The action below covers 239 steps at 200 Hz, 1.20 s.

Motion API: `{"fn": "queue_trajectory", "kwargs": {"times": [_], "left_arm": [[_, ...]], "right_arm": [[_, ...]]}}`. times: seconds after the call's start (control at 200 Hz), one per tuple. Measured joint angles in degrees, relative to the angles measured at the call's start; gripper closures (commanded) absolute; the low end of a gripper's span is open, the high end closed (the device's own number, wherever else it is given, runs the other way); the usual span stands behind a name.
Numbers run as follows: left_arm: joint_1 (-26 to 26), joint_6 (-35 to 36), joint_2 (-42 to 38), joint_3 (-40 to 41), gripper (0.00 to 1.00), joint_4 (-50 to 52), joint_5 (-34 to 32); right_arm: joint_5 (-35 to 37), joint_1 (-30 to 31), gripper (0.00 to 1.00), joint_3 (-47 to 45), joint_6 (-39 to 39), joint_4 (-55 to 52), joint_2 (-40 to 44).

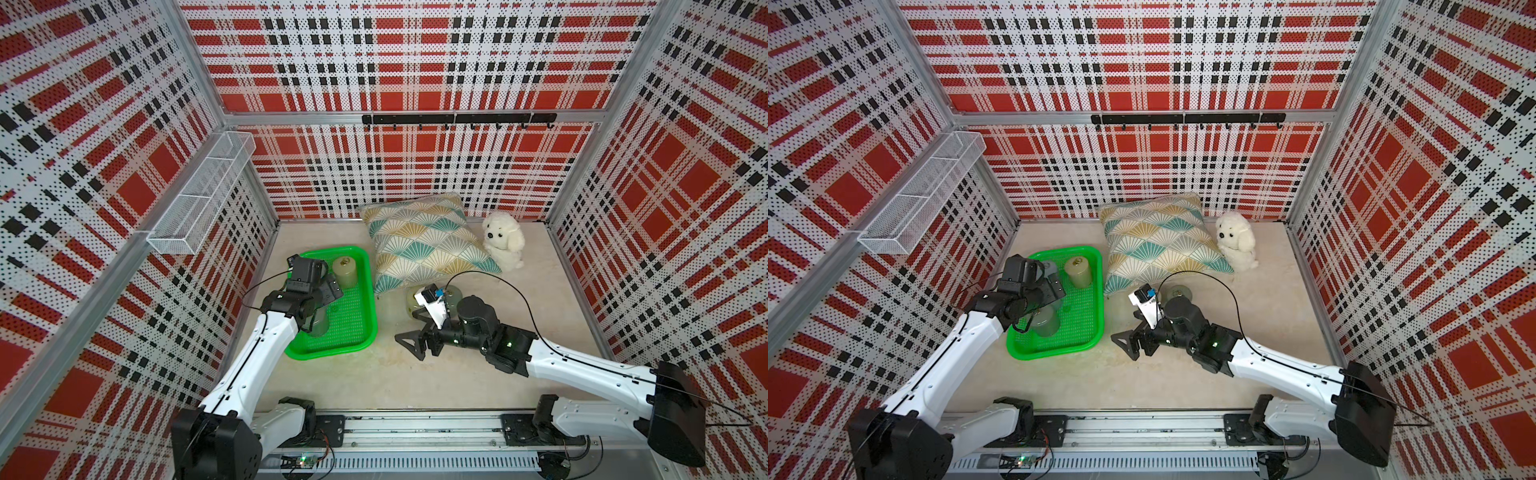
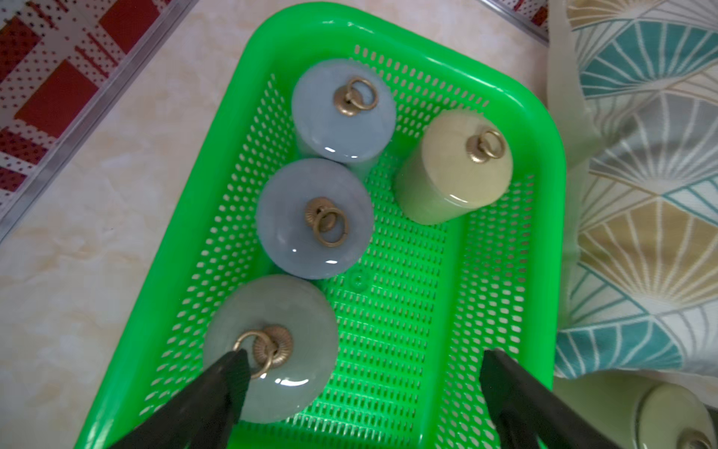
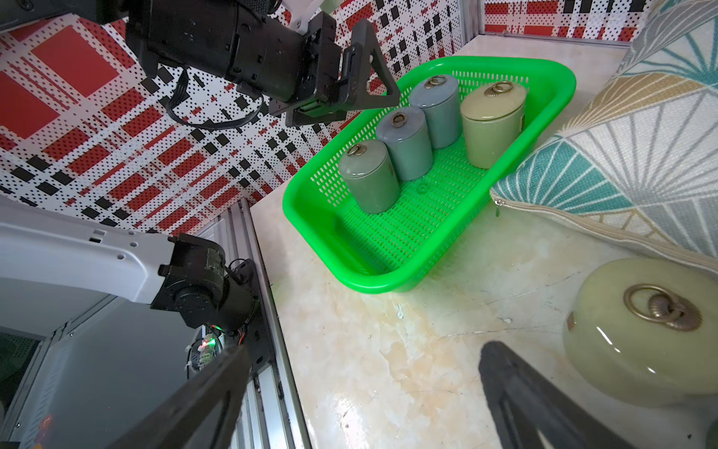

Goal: Take the tea canister out of the basket
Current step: Place the tea canister at the center of the board, then pick up the tea canister from the basket.

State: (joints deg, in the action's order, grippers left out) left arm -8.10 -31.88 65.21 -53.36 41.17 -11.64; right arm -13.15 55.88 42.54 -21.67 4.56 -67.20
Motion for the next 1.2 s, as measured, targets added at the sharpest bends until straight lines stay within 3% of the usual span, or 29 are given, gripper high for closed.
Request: {"fn": "queue_trajectory", "kwargs": {"times": [0.376,1.197], "left_arm": [[5.1,1.9,5.1,3.9,0.01,1.6,1.7],[5.7,2.4,19.1,4.5,0.01,-0.5,2.6]], "right_arm": [[0.6,0.0,0.00,-1.2,-0.1,0.9,0.0],[0.8,0.0,0.00,-1.3,-0.5,1.0,0.4]]}}
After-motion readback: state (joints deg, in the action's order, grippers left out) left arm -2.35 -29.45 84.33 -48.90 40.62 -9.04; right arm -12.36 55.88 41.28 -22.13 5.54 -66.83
